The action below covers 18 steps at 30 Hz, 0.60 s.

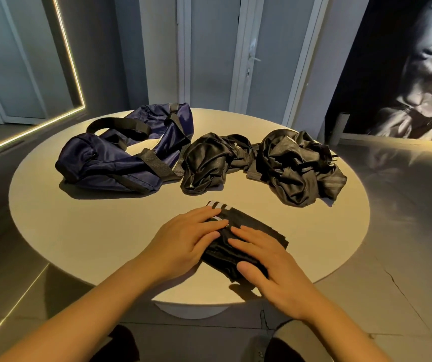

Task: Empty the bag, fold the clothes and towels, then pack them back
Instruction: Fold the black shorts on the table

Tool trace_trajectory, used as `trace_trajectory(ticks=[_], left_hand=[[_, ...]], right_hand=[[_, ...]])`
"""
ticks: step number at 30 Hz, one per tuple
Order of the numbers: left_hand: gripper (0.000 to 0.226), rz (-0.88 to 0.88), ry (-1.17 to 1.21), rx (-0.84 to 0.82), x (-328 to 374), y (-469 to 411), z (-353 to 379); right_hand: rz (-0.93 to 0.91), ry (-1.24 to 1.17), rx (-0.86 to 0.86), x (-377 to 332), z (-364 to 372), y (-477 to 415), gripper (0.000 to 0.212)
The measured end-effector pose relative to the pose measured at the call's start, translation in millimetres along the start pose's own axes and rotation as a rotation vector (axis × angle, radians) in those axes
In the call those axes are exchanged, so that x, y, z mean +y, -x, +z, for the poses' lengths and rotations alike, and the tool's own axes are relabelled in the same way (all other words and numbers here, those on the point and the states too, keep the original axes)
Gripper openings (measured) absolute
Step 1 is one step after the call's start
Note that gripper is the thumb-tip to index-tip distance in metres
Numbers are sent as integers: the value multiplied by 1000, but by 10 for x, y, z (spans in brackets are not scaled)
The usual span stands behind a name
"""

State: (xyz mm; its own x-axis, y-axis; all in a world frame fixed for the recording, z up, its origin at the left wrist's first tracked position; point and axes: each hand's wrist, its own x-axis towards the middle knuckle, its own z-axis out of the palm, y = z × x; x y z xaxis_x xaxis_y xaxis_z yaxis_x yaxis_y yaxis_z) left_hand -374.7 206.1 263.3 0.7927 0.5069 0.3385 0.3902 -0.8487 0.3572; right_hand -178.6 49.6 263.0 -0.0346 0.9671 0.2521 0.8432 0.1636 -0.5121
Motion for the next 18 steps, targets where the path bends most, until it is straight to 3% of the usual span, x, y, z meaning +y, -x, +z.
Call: trace_trajectory(ticks=[4,7,12,15,18], left_hand=[[60,-1,11,-103,15,186,19],[67,20,-117,-148,-49,239,-9],[57,-54,-332,-24,159,105,105],[57,-94,-470,11,333,-19,260],[64,-163,-515,48,403,-105,383]], right_hand=[[-65,106,68,83,117,9,55],[-90,193,64,208,63,-82,50],[12,170,0,187,-103,-218,54],[162,181,114,-13,-208,-327,48],[175,222,190,-118,-214,-490,39]])
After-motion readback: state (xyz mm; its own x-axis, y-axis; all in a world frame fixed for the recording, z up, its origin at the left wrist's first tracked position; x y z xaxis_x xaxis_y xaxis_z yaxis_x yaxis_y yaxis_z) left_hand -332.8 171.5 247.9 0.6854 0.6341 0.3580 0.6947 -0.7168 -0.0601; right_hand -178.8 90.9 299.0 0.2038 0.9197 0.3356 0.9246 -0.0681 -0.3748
